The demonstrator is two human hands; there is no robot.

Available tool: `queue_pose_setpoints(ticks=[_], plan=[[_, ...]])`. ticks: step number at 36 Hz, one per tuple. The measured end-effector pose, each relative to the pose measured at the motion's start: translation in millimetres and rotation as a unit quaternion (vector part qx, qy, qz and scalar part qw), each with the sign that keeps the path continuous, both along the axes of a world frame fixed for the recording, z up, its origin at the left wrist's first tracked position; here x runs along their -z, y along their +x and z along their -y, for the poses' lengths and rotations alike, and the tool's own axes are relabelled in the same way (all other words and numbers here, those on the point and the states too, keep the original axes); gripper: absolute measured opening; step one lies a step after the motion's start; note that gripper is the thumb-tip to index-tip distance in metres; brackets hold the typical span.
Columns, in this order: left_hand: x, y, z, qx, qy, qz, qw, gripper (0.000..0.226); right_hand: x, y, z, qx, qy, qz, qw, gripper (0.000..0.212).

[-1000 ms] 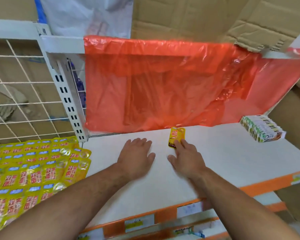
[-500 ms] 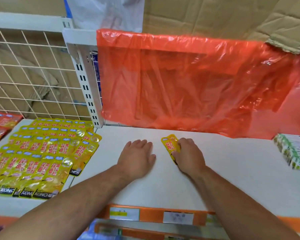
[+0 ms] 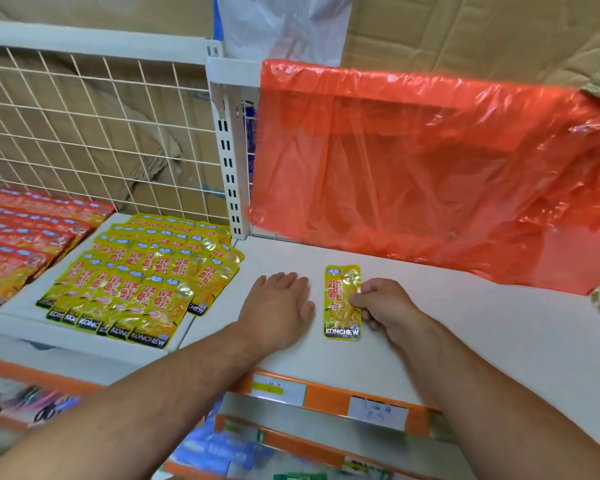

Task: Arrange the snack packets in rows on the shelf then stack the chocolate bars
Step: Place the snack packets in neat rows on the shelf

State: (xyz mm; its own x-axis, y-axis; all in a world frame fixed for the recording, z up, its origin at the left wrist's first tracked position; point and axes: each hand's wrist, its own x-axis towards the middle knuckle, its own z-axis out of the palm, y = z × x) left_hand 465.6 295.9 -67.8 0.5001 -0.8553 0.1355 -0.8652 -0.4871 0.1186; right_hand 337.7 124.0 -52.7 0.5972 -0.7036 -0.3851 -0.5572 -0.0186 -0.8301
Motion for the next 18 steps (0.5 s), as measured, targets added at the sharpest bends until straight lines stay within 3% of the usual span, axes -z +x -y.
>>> queue_pose_setpoints(ticks=[9, 14, 18], plan=[[-7.5, 24.0, -41.5, -0.003, -0.019, -0.002, 1.000, 0.073, -10.3, 25.5, -48.1, 0.002, 0.005, 0.033, 0.999, 0.028], [-12.6, 46.4, -76.5, -0.010, -0.007, -0.010, 1.000, 0.053, -11.2, 50.6, -85.6, 0.002, 0.008, 0.041, 0.999, 0.030], [-19.5, 68.8, -105.1, -0.012, -0.003, -0.010, 1.000, 0.052, -11.8, 73.8, -117.8, -0.003, 0.003, 0.041, 0.999, 0.030]])
